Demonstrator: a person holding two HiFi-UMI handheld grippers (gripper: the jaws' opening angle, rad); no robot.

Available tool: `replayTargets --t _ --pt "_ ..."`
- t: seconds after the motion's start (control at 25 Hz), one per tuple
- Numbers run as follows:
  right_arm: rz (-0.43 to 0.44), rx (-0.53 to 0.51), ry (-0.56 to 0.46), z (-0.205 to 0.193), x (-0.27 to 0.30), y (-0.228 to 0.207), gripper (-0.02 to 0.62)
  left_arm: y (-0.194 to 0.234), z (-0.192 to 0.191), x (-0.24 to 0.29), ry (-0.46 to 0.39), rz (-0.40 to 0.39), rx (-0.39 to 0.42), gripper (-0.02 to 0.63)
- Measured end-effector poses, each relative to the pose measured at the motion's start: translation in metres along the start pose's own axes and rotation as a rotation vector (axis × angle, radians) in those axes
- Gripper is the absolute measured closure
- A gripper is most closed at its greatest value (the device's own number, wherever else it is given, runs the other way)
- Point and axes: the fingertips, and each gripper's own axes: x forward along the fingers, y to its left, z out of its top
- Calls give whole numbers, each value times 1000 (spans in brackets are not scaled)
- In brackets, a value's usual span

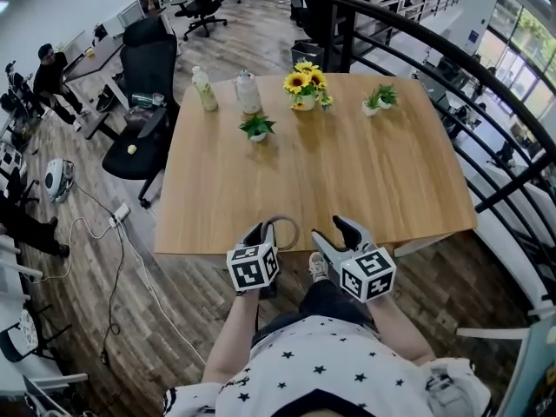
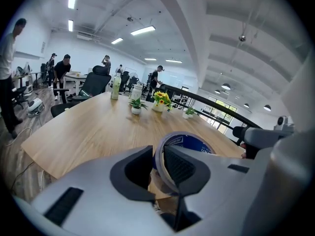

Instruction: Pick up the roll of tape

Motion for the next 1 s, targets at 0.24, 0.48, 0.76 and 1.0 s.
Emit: replayTargets --t 0.24,0.48,0.76,1.0 --pt "-5 -15 -1 0 -10 14 359 -1 -4 -28 -14 -16 7 537" --pt "-8 -26 -11 -4 -17 29 359 -3 -9 -54 -40 -34 -8 537" --pt "-12 -38 -32 -4 -28 41 359 -12 -12 -77 -63 -58 -1 537" --pt "-17 -43 -49 -4 -33 48 359 -15 -15 -90 -78 -75 6 537"
